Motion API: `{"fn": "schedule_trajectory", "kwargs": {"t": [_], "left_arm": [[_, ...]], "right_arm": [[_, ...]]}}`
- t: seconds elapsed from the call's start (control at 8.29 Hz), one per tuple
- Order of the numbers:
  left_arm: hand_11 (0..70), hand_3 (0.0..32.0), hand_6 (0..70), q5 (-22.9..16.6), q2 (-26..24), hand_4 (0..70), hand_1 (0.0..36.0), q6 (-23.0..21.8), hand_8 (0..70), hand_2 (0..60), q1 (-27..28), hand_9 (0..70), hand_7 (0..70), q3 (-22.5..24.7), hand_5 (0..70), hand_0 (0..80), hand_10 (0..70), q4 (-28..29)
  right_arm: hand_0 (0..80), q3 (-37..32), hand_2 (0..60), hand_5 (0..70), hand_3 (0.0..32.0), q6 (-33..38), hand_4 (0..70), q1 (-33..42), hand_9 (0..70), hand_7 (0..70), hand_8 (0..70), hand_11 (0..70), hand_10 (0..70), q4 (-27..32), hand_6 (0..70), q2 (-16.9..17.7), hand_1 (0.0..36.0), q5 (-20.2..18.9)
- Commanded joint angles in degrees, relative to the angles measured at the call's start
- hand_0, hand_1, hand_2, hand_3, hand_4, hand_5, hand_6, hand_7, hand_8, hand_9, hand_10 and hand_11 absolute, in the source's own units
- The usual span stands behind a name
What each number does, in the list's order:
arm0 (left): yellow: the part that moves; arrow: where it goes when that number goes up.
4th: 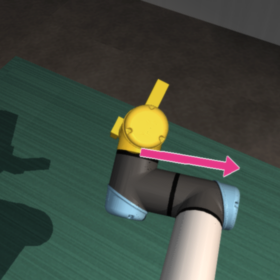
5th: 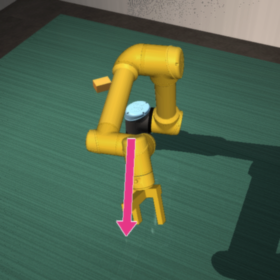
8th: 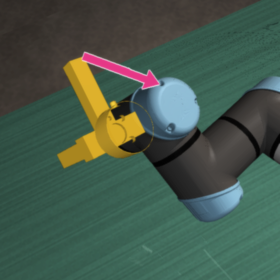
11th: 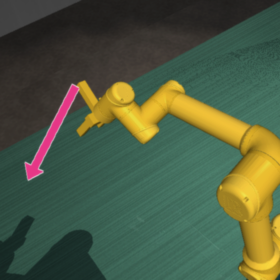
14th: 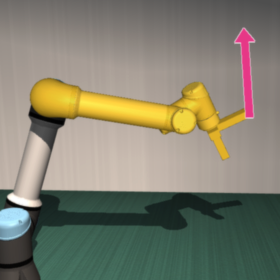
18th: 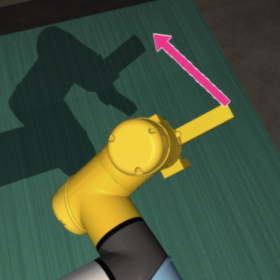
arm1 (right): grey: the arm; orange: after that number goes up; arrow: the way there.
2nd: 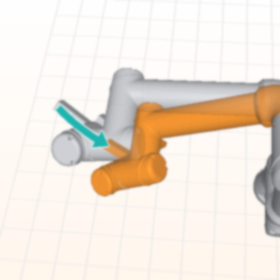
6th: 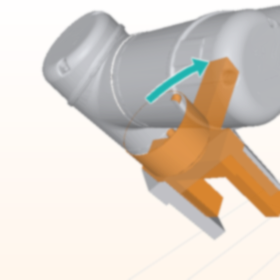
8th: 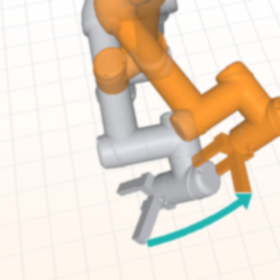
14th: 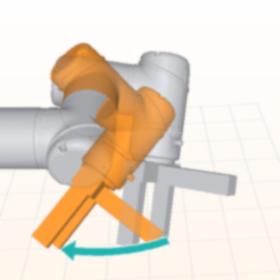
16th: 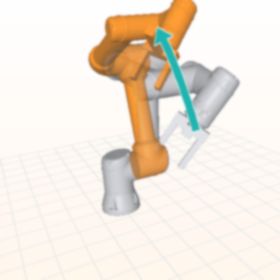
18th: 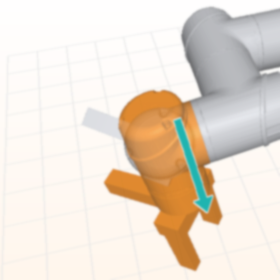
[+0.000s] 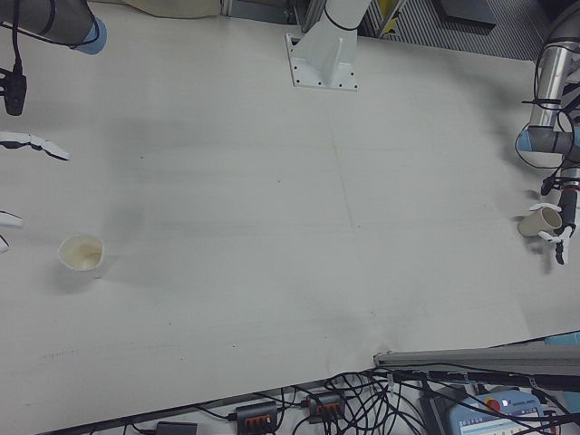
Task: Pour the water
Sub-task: 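Move the left hand to the nearby white paper cup and grasp it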
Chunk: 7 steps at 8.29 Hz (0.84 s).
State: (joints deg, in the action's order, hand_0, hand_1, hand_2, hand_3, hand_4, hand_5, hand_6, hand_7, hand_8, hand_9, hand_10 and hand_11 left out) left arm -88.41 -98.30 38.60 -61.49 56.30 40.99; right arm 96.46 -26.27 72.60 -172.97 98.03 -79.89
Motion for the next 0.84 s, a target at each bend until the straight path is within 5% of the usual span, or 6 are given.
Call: {"fn": "schedule_trajectory", "kwargs": {"t": [0.0,0.24,0.36,0.72], "left_arm": [[4.3,0.0,6.4,1.57,-0.4,55.5,11.1,-1.07,0.2,28.2,0.14,1.4,14.0,0.38,70.0,45.3,3.1,-1.61],[6.4,0.0,7.2,1.75,-0.49,55.7,29.2,-2.73,0.8,60.0,0.14,1.6,15.0,0.82,70.0,48.2,3.8,-1.7],[6.7,0.0,6.8,1.75,-0.41,55.4,35.6,-4.92,0.6,60.0,0.05,1.5,14.6,2.65,70.0,47.5,3.8,-2.66],[6.3,0.0,6.5,1.75,-0.14,55.0,36.0,-10.28,0.5,60.0,0.05,1.3,13.8,13.63,70.0,48.1,3.3,-11.87]], "right_arm": [[47.8,-0.04,17.5,32.7,0.0,0.08,5.8,0.0,5.5,18.6,1.6,10.7,6.2,0.0,9.7,0.06,16.4,0.0],[48.0,0.57,17.3,32.6,0.0,0.34,5.2,0.09,5.3,18.6,1.5,10.7,6.2,-0.09,9.6,0.15,16.7,0.17],[48.2,0.92,17.2,32.8,0.0,0.69,4.5,0.52,5.0,18.3,1.3,10.1,5.7,0.0,9.3,0.24,17.0,0.18],[47.1,-2.21,15.7,30.2,0.0,2.45,2.4,0.96,4.1,15.6,1.4,8.8,4.9,0.7,8.2,1.28,15.2,-0.26]]}}
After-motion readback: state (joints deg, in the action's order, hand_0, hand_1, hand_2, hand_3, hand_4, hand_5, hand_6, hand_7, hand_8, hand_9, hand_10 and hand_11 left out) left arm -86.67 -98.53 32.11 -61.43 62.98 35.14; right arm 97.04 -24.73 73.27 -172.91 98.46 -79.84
